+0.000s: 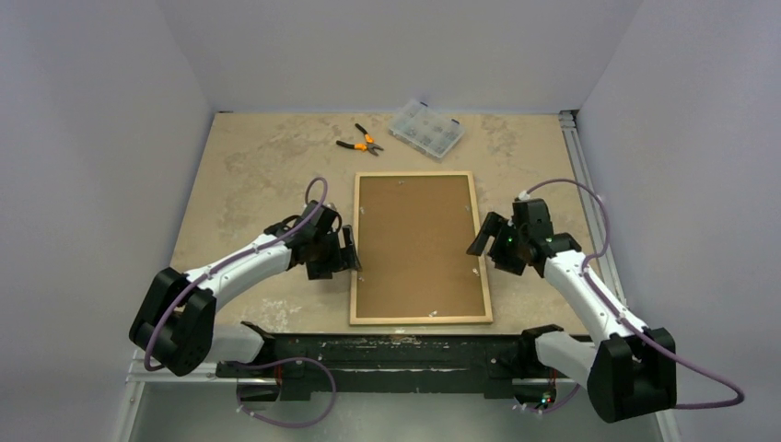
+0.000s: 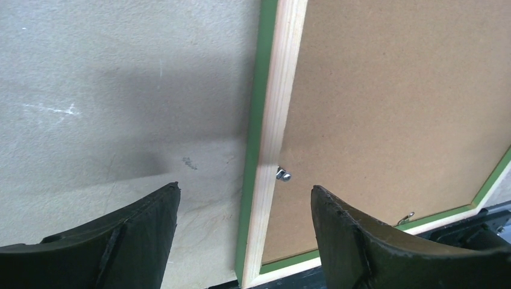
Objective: Put the photo into the frame
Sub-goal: Install the photo frame at the center of the board.
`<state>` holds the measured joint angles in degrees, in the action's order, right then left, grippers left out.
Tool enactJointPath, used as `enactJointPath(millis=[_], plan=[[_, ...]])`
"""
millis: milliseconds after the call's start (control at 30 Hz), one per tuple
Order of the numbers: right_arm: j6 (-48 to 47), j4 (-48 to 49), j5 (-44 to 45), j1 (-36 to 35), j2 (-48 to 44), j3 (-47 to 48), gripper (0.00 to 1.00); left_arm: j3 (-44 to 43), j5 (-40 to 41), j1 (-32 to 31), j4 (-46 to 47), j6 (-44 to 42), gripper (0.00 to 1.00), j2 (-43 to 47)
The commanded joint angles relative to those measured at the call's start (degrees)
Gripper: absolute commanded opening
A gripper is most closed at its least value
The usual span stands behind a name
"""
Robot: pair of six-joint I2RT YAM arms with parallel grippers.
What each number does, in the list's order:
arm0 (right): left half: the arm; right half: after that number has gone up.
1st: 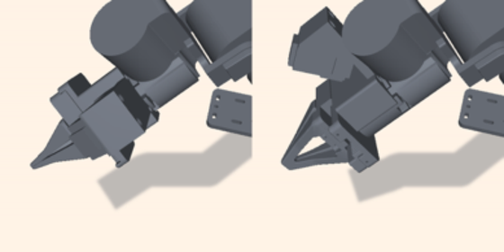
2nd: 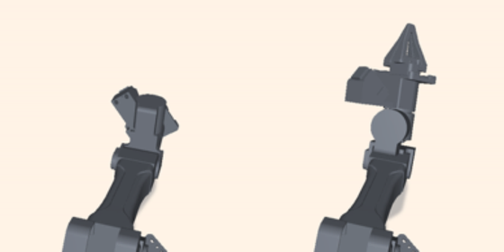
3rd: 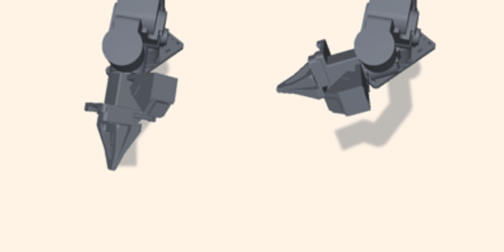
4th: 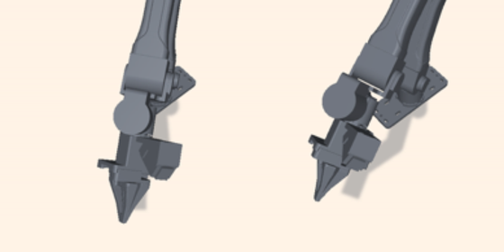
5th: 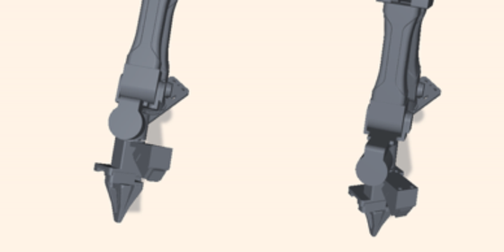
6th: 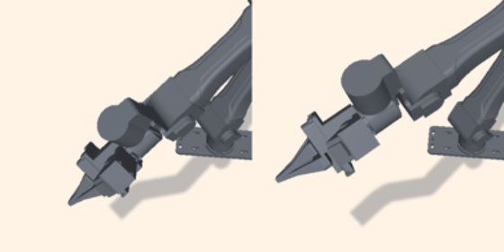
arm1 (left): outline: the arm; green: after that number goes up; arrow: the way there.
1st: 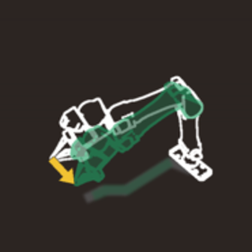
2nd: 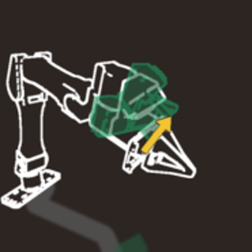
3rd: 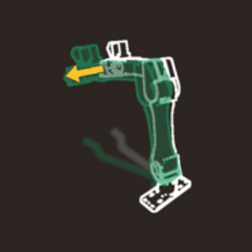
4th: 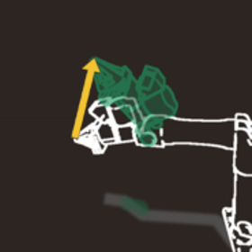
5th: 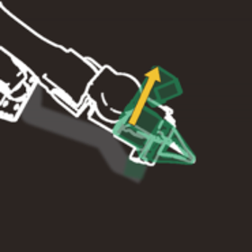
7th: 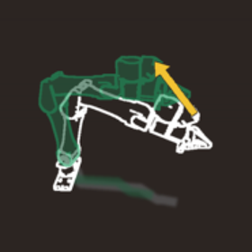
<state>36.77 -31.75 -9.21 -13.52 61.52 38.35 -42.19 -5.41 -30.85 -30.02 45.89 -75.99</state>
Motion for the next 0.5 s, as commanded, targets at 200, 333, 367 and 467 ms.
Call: enactJointPath(millis=[200,333,367,467], plan=[[-3.8,1.6,-1.9,3.4,9.0,-3.8,0.77,2.9,-5.2,0.3,6.9,1.5,0.77,-0.3],[-2.2,3.7,-2.5,-0.8,10.0,-4.0,0.76,2.9,-5.1,0.4,6.6,1.8,0.77,-0.1],[-1.4,4.2,-2.6,-2.3,10.3,-3.9,0.75,2.8,-4.9,0.4,6.4,1.8,0.77,0.1],[1.1,5.7,-2.7,-7.7,11.7,-2.8,0.72,2.7,-4.2,0.8,5.1,1.7,0.77,0.8]])
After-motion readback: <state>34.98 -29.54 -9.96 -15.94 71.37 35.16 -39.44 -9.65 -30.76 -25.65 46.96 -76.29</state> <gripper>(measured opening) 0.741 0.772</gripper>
